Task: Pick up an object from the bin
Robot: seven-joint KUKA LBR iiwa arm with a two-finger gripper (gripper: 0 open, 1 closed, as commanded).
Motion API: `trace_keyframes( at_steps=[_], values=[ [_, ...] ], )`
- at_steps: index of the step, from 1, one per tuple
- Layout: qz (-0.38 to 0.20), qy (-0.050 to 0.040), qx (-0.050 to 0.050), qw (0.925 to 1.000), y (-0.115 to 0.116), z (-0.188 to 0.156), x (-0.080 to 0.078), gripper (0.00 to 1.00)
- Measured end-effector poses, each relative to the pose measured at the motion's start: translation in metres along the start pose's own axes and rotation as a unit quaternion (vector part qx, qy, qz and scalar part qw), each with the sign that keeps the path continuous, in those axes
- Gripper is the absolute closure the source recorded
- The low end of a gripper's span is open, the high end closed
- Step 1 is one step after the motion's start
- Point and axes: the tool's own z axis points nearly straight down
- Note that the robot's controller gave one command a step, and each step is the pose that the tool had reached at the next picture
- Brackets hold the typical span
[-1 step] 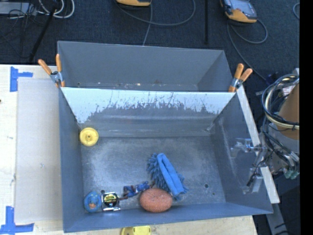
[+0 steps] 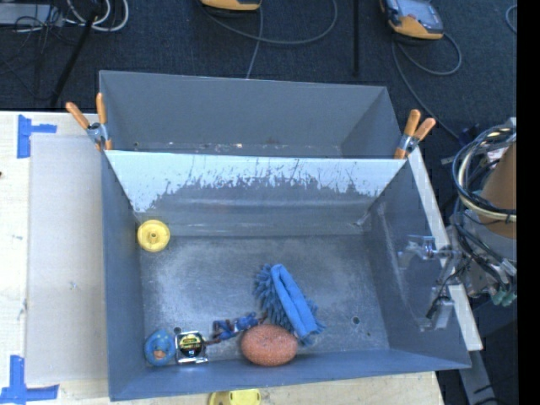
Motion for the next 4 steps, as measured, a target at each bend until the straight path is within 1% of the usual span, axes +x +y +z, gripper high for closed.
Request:
trace_keyframes(
  at_steps=[1,2,3,4],
  values=[
    [-0.006,0.0001,0.000,1.0000,0.054,0.015,-0.020,0.00],
    [0.013,-0.0007,-0.002,0.9999,0.071,0.051,-0.021,0.00],
    [-0.008,-0.0003,0.001,1.0000,0.084,0.090,-0.022,0.00],
    [-0.006,-0.0004,0.000,1.0000,0.117,0.131,-0.015,0.00]
  ],
)
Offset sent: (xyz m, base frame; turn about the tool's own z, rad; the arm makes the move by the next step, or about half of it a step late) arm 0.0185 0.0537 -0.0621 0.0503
